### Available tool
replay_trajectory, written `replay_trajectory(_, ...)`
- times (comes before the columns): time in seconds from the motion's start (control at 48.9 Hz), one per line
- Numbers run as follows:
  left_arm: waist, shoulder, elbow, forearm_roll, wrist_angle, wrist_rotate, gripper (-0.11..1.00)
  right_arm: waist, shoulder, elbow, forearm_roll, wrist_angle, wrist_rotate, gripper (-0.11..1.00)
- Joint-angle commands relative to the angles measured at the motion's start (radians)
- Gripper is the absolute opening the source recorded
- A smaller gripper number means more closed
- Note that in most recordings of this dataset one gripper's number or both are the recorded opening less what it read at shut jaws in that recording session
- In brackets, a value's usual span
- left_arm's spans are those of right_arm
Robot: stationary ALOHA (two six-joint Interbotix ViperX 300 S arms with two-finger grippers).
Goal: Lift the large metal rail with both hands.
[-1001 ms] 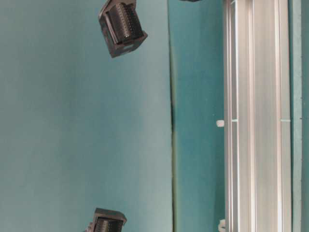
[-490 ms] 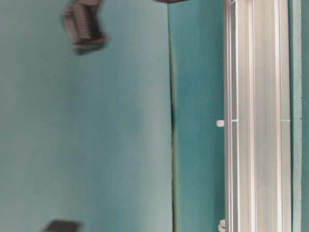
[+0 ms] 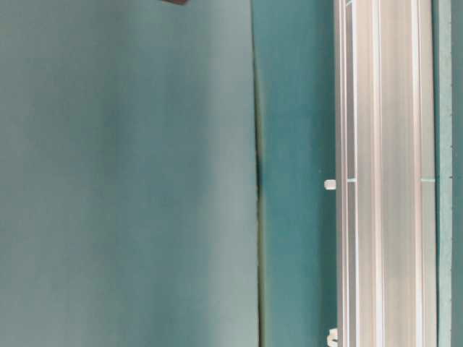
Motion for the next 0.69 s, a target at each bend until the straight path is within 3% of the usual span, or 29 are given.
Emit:
replay_trajectory(0.0,-0.002,-0.034,-0.012,0.000,-0.009,0.006,0.95,-0.003,-0.044,0.012,-0.002,-0.044,0.006,0.92)
replay_trajectory(0.327,0.002,-0.118,-0.017,-0.003,-0.120,0.006,0.95,-0.003,-0.204,0.071,-0.003,-0.221,0.005,0.92)
replay_trajectory(0.674,0.034,-0.212,-0.028,-0.003,-0.206,0.006,0.94,-0.017,-0.333,0.103,-0.003,-0.236,0.006,0.92)
